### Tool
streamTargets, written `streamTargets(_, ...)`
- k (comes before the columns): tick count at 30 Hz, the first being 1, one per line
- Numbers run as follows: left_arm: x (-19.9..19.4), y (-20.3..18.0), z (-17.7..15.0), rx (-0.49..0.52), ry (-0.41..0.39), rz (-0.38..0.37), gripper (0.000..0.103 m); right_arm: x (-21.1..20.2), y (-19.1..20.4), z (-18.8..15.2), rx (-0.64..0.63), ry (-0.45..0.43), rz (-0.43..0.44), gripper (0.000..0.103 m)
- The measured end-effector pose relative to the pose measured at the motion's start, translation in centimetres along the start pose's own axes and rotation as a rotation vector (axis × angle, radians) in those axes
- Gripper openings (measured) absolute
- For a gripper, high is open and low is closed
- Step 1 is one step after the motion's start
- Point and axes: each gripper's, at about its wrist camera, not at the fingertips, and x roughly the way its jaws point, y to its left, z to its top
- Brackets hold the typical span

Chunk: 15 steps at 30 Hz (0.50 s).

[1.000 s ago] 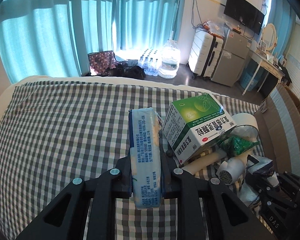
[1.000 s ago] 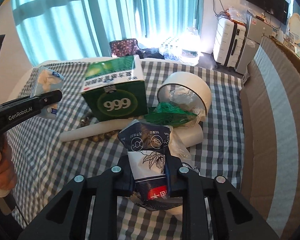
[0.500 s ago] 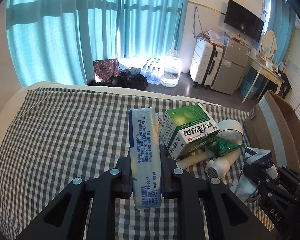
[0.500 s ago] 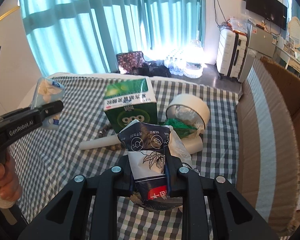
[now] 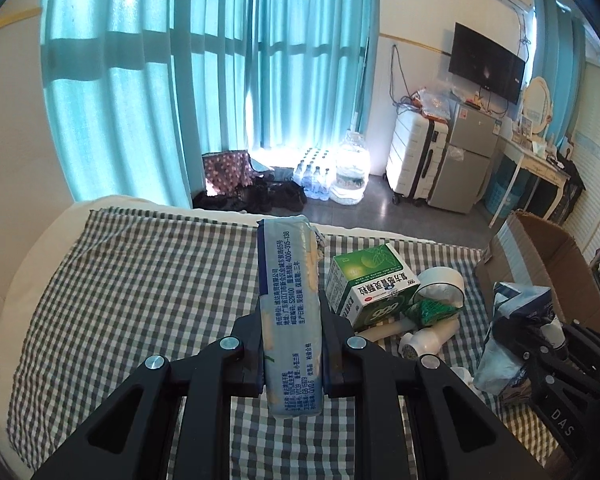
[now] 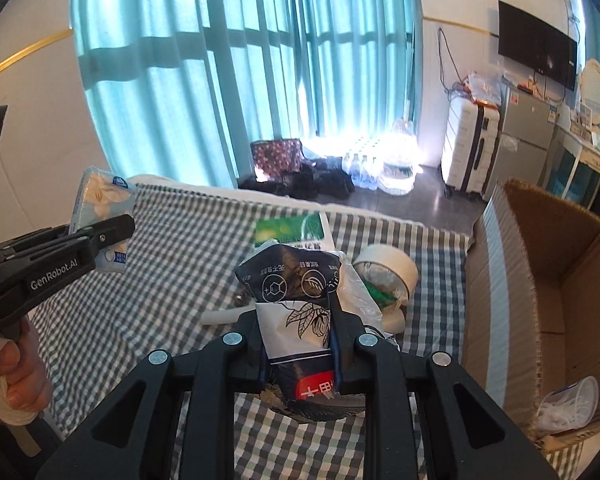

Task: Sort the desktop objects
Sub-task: 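Carry the tissue pack and patterned bag with both tools over the cardboard box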

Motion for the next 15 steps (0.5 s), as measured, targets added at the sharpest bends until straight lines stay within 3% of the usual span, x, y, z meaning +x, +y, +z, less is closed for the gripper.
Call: streamTargets(15,-6.9,-0.7,0.2,0.013,-0.099,0.030,0.019,-6.9,1.8,1.1,-0.045,-0.114,0.002,0.021)
